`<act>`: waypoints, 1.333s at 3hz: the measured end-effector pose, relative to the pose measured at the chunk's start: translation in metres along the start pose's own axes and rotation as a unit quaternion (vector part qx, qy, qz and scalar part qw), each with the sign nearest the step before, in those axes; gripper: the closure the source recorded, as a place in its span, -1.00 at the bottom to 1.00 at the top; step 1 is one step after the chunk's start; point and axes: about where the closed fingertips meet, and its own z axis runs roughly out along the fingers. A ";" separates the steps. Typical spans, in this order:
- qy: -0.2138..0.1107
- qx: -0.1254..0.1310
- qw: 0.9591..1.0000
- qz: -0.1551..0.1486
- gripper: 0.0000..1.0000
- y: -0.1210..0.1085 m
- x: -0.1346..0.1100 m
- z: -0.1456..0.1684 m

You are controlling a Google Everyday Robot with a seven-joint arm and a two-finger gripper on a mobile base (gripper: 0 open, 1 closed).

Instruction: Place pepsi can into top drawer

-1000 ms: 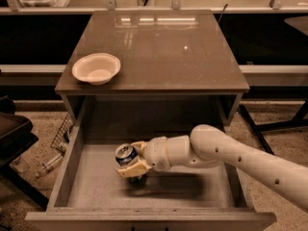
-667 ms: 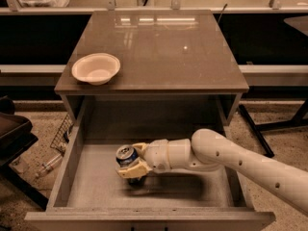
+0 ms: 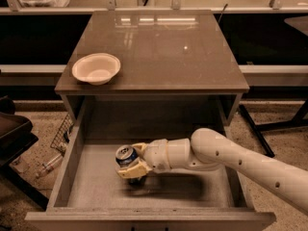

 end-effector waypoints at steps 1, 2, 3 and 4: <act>0.000 -0.002 1.000 0.000 -0.27 0.001 0.000 0.001; 0.000 -0.004 1.000 -0.001 -0.73 0.002 -0.001 0.003; 0.000 -0.005 1.000 -0.001 -1.00 0.003 -0.001 0.004; 0.000 -0.005 1.000 -0.001 -1.00 0.003 -0.001 0.004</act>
Offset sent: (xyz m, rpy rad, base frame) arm -0.0008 0.0016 0.0000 0.0005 0.0003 0.0037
